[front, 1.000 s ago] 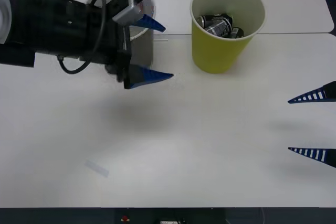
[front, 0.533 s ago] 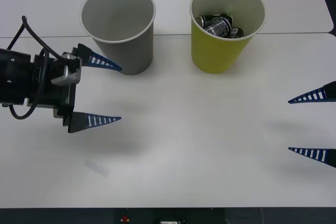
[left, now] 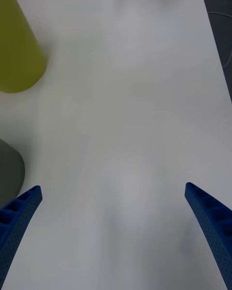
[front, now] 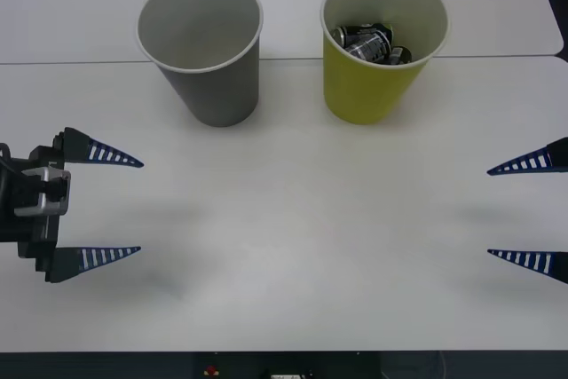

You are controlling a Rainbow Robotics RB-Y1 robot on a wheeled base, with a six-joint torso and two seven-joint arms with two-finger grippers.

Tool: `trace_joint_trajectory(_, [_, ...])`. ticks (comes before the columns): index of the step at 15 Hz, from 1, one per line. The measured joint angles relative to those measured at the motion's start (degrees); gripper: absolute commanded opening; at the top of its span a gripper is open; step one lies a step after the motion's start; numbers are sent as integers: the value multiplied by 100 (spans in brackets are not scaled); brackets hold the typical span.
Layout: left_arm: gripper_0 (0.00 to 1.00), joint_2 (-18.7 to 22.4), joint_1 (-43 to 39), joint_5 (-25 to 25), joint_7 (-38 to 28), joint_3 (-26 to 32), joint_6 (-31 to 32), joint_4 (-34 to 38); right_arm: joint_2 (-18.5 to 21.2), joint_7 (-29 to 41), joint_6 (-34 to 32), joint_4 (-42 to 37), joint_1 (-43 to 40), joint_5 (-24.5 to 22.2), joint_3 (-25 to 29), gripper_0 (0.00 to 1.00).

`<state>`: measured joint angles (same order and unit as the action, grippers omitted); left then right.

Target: Put the can into the green bin and the plastic bottle into the gray bin

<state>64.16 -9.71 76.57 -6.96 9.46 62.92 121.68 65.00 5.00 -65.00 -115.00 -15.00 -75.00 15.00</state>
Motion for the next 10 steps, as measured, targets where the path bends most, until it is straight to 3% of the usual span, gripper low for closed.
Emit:
trace_joint_trajectory(4, [100,0,-656,-11,61,462,-4,170,0,0,0,0,0,0,0,100])
trace_joint_trajectory(10, [100,-8,-848,-11,168,618,-7,173,0,0,0,0,0,0,0,100])
